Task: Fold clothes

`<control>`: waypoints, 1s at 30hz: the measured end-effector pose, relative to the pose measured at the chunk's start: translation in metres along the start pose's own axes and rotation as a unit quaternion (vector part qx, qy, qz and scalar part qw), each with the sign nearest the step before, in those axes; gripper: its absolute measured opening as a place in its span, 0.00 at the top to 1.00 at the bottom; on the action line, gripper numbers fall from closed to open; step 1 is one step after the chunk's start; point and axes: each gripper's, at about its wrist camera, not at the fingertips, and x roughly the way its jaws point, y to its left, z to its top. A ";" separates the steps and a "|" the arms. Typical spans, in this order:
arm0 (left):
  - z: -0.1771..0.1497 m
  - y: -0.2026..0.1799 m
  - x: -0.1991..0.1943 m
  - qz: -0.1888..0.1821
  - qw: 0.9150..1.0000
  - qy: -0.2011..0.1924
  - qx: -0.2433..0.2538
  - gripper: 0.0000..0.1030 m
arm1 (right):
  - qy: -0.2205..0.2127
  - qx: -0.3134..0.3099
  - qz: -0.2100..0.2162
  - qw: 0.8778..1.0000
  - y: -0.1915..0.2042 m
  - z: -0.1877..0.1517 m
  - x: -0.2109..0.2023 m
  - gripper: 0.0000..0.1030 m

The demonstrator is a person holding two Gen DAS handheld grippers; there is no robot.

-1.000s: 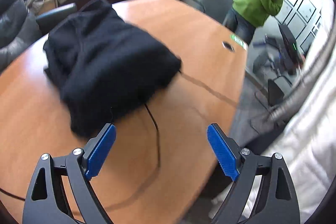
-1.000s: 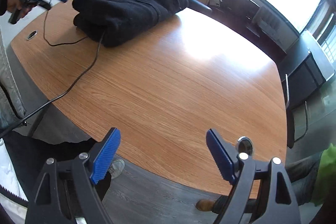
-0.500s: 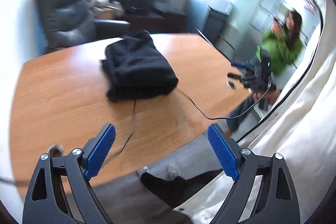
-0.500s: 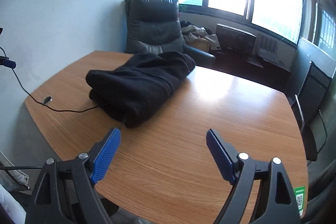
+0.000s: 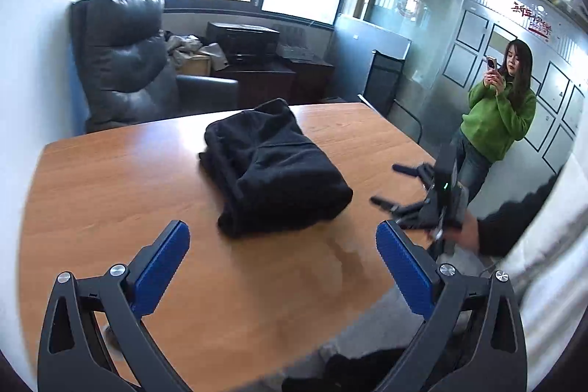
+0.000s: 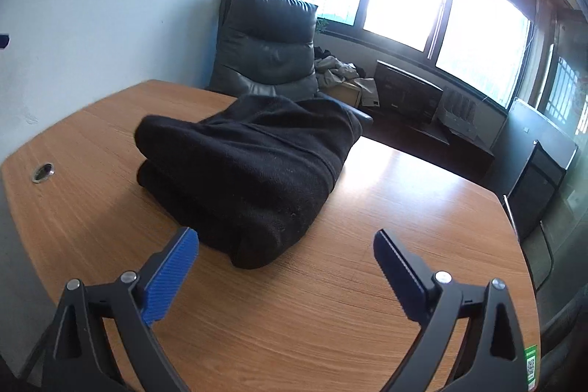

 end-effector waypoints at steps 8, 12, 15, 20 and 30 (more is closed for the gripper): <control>0.028 -0.009 0.176 -0.070 0.997 -0.021 0.032 0.00 | 0.006 0.028 -0.064 0.998 0.025 -0.002 0.101 0.04; 0.034 0.001 0.240 -0.057 0.998 -0.009 0.020 0.01 | -0.004 0.022 -0.059 0.998 0.026 -0.005 0.123 0.04; 0.040 0.004 0.262 -0.047 0.999 -0.019 0.016 0.01 | -0.019 0.025 -0.050 0.998 0.023 -0.005 0.126 0.03; 0.050 -0.001 0.281 -0.041 0.999 -0.018 0.018 0.00 | -0.021 -0.026 -0.013 0.999 0.030 -0.018 0.113 0.03; 0.014 0.046 0.315 -0.010 0.998 0.032 -0.061 0.00 | 0.019 -0.029 -0.034 0.999 0.037 0.010 0.170 0.01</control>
